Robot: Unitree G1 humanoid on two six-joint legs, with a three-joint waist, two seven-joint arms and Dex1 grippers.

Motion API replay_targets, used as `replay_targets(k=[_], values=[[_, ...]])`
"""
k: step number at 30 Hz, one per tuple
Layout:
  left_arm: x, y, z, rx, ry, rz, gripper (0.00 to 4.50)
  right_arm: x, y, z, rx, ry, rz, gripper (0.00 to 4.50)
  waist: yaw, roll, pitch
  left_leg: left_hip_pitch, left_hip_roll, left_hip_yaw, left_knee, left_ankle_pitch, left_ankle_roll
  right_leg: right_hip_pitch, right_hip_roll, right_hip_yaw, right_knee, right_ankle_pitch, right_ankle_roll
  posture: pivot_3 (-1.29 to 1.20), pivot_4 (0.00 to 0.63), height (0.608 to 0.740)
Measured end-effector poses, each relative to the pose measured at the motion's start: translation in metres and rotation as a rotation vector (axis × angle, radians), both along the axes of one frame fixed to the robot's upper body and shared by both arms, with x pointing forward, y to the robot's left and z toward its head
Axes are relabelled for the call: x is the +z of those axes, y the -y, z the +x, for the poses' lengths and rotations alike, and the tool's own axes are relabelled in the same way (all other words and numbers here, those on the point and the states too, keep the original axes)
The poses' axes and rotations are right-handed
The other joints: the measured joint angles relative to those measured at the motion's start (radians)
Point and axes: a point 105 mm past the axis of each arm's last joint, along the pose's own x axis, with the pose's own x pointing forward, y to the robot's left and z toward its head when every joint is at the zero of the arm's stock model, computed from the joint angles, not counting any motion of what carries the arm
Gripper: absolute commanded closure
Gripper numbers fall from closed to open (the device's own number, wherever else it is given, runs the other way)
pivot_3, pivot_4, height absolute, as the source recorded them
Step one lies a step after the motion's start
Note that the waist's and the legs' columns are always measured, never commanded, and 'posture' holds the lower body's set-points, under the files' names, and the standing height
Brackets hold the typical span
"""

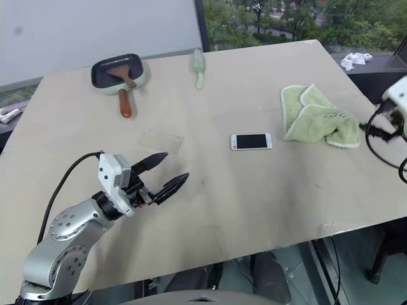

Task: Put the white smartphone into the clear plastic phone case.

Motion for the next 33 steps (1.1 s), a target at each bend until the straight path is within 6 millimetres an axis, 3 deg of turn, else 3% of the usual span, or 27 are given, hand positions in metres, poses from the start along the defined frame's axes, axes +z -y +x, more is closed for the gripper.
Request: replay_targets(k=[1,3,6,7,10,12,14,17,23,28,31,33], values=[[-0.002,-0.006,0.009,0.045,0.005,0.028,0.00,0.000,-0.025,-0.002,0.116,0.026,0.055,0.02,0.002,-0.001,0.000,0.001,0.000,-0.002,0.000,0.000,0.000,0.001,0.000,0.000,0.000,0.000,0.000,0.00,0.150,0.740],[-0.005,-0.016,0.023,0.105,0.021,0.072,0.00,-0.022,-0.071,-0.016,0.334,0.000,0.116,0.02,0.010,-0.003,-0.001,0.000,0.000,-0.006,0.000,0.000,0.000,0.003,0.000,-0.004,-0.001,0.000,0.000,0.00,0.150,0.740],[-0.008,-0.030,0.035,0.081,0.032,0.156,0.00,-0.085,-0.137,-0.067,0.639,-0.223,0.216,0.02,0.036,-0.002,-0.001,-0.009,-0.002,-0.009,0.002,0.000,0.000,-0.004,-0.002,-0.007,-0.001,0.000,0.000,0.00,0.150,0.740],[-0.010,-0.038,0.038,0.054,0.028,0.198,0.00,-0.096,-0.151,-0.086,0.712,-0.288,0.246,0.02,0.038,0.000,0.000,-0.016,-0.003,-0.011,0.008,0.000,0.000,-0.009,-0.003,-0.008,0.000,0.000,0.000,0.00,0.150,0.740],[-0.015,-0.054,0.048,-0.006,0.012,0.252,0.00,-0.095,-0.172,-0.110,0.810,-0.317,0.279,0.02,0.039,0.000,0.000,-0.017,-0.006,-0.014,0.012,0.000,0.000,-0.008,-0.004,-0.012,0.000,0.001,0.001,0.00,0.150,0.740],[-0.007,-0.067,0.066,-0.057,0.037,0.273,0.00,-0.089,-0.186,-0.124,0.852,-0.287,0.319,0.02,0.042,-0.002,-0.001,-0.014,-0.006,-0.016,0.012,0.000,0.000,-0.004,-0.004,-0.015,-0.001,0.003,0.001,0.00,0.150,0.740],[-0.005,-0.078,0.084,-0.122,0.031,0.324,0.00,-0.089,-0.194,-0.127,0.834,-0.255,0.379,0.02,0.046,-0.003,-0.002,-0.013,-0.006,-0.016,0.012,0.000,0.000,-0.001,-0.004,-0.017,0.000,0.004,0.000,0.00,0.150,0.740],[-0.010,-0.076,0.102,-0.202,0.006,0.353,0.00,-0.090,-0.195,-0.125,0.765,-0.215,0.412,0.02,0.046,-0.003,-0.001,-0.013,-0.007,-0.016,0.012,0.000,0.000,-0.002,-0.003,-0.017,0.000,0.004,0.002,0.00,0.150,0.740],[-0.033,-0.065,0.123,-0.304,-0.103,0.454,0.00,-0.086,-0.194,-0.127,0.673,-0.114,0.407,0.02,0.027,-0.008,0.000,-0.018,-0.008,-0.017,0.015,0.000,0.000,-0.006,-0.003,-0.021,0.000,0.004,0.002,0.00,0.150,0.740],[-0.032,-0.059,0.135,-0.325,-0.142,0.562,0.00,-0.081,-0.191,-0.120,0.599,-0.057,0.397,0.02,0.004,-0.009,0.000,-0.016,-0.008,-0.016,0.017,0.000,0.000,-0.005,-0.002,-0.020,0.004,0.004,0.002,0.00,0.150,0.740],[-0.034,-0.058,0.134,-0.350,-0.166,0.591,0.97,-0.082,-0.190,-0.120,0.588,-0.053,0.392,0.00,0.004,-0.009,0.000,-0.014,-0.008,-0.016,0.018,0.000,0.000,-0.004,-0.001,-0.019,0.005,0.004,0.003,0.00,0.150,0.740],[-0.036,-0.056,0.132,-0.380,-0.181,0.616,1.90,-0.082,-0.190,-0.120,0.582,-0.046,0.386,0.00,0.003,-0.009,-0.001,-0.013,-0.008,-0.015,0.019,0.000,0.000,-0.003,-0.001,-0.018,0.007,0.004,0.003,0.00,0.150,0.740]])
